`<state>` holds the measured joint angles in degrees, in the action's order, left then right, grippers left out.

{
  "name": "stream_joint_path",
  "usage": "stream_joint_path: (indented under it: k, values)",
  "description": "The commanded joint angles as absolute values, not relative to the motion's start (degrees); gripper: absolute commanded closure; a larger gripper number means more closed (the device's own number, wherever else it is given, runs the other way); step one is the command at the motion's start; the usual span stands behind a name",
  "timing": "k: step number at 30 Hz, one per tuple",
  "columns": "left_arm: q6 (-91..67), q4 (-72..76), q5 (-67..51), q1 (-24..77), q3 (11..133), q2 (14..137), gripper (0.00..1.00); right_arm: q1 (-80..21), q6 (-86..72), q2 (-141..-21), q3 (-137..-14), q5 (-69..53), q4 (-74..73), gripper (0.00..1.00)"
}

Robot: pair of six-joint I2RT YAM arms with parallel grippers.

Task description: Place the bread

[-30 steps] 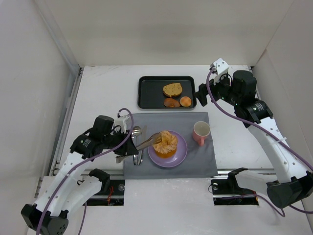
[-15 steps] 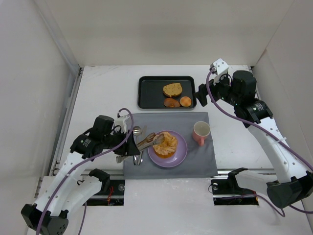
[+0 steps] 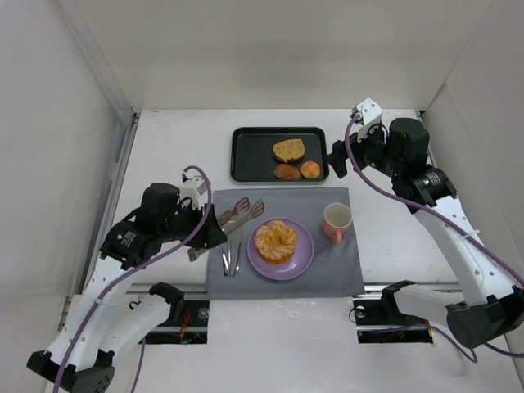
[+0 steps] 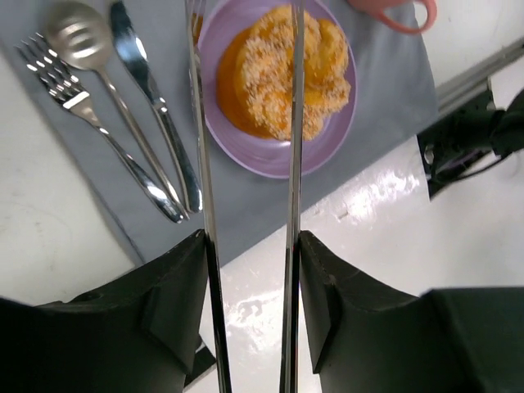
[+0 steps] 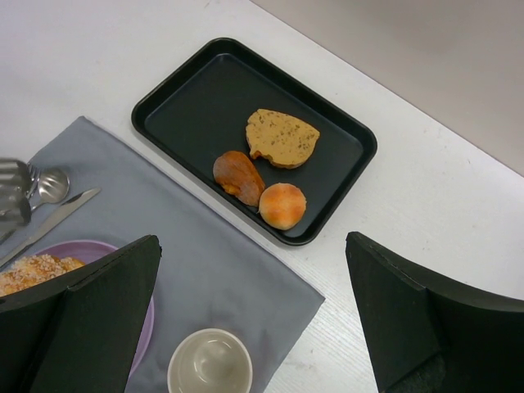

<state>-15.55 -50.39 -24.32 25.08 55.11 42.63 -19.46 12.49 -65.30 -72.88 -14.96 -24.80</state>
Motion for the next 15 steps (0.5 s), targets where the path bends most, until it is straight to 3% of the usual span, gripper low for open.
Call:
stream_joint_path:
  k: [1, 9, 15]
  values:
    - [-16.60, -50.89, -17.86, 25.40, 60.81, 42.54, 0.59, -19.42, 12.92, -64.51, -72.77, -14.94, -21.01, 0.00]
    - [-15.04, -41.24, 6.64, 25.40, 64.96, 50.95, 0.60, -19.42, 12.92, -63.46, -72.77, -16.52, -21.01, 0.00]
    - [-8.54, -30.70, 13.71, 20.06, 63.81, 59.48, 0.61, -19.42, 12.92, -62.93, -72.77, -17.14, -21.01, 0.00]
